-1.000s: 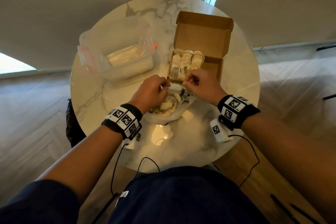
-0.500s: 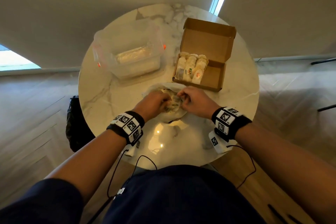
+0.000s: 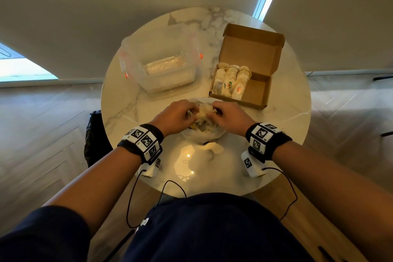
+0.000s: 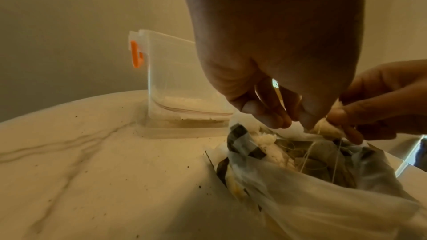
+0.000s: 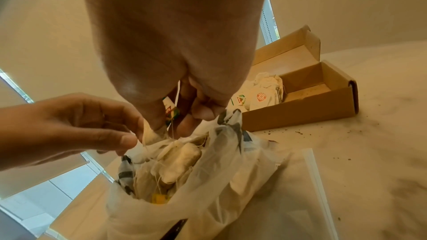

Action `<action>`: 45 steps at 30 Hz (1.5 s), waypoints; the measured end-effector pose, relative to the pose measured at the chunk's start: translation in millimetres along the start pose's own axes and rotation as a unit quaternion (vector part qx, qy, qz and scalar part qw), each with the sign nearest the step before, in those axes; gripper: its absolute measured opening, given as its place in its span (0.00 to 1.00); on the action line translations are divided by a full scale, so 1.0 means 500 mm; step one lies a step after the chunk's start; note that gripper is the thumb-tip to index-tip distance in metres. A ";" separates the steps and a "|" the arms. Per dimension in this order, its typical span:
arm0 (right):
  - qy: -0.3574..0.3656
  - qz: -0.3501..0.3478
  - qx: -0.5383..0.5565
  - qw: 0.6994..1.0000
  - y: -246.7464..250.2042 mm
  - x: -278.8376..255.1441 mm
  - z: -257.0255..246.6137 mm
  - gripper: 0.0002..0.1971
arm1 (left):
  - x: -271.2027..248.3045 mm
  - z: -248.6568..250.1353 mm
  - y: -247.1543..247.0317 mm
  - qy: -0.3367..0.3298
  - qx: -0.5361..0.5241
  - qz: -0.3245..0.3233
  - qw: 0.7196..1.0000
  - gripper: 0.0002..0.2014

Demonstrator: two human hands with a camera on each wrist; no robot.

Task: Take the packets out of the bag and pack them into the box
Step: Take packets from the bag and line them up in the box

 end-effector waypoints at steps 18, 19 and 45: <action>-0.026 0.022 0.014 0.999 0.035 0.000 0.008 0.12 | 0.006 -0.036 -0.007 0.019 0.096 -0.051 0.994 0.08; -0.030 0.029 0.011 0.999 0.036 -0.001 0.011 0.12 | 0.007 -0.033 -0.005 0.015 0.086 -0.050 0.995 0.08; 0.005 -0.025 0.084 0.996 0.039 -0.009 -0.008 0.10 | 0.017 0.042 0.023 -0.053 -0.085 0.022 0.995 0.07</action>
Point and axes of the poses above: each hand's wrist, its own x-axis towards the middle knuckle, its own y-axis out of the back of the hand, z = x × y, the point moved 3 cm from there along x, towards the middle knuckle, and after that the axes turned 13 degrees about -x, right-handed, at the moved point
